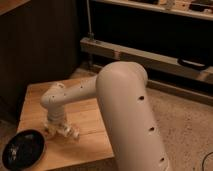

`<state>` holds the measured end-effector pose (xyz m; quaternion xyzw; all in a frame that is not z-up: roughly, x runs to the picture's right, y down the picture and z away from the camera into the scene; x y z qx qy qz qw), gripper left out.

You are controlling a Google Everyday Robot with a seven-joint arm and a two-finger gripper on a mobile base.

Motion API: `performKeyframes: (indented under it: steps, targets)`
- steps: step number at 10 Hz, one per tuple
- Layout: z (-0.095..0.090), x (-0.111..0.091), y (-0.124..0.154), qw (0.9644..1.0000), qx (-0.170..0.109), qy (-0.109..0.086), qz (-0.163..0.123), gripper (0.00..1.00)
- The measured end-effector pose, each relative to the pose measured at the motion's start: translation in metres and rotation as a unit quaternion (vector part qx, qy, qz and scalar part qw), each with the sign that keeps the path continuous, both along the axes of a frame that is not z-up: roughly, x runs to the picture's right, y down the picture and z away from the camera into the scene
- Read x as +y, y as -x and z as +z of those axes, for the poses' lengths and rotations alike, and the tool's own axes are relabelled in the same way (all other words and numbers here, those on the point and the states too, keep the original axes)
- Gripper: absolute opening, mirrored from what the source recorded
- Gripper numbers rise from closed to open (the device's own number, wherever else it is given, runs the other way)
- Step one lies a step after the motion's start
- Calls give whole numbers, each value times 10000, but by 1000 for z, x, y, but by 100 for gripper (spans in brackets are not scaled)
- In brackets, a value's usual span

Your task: Place the bottle in the ceramic bowl

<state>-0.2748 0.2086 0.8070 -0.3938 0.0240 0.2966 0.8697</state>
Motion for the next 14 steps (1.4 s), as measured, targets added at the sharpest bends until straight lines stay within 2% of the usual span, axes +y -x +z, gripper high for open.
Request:
performKeyframes:
  steps: [1, 2, 3, 5, 8, 10, 11, 14]
  targets:
    - [2, 3, -1, 10000, 28, 54, 1, 43]
    - [8, 8, -5, 9998, 138, 152, -59, 28]
    - [10, 11, -4, 9993, 267, 185, -185, 20]
    - [9, 9, -7, 9991, 327, 193, -210, 1]
    - [8, 7, -8, 9990, 341, 164, -230, 0]
    - [-1, -12, -5, 9992, 345, -63, -165, 0]
    - [-9, -29, -4, 9992, 322, -218, -102, 0]
    - [-51, -92, 6, 9981, 115, -598, 132, 0]
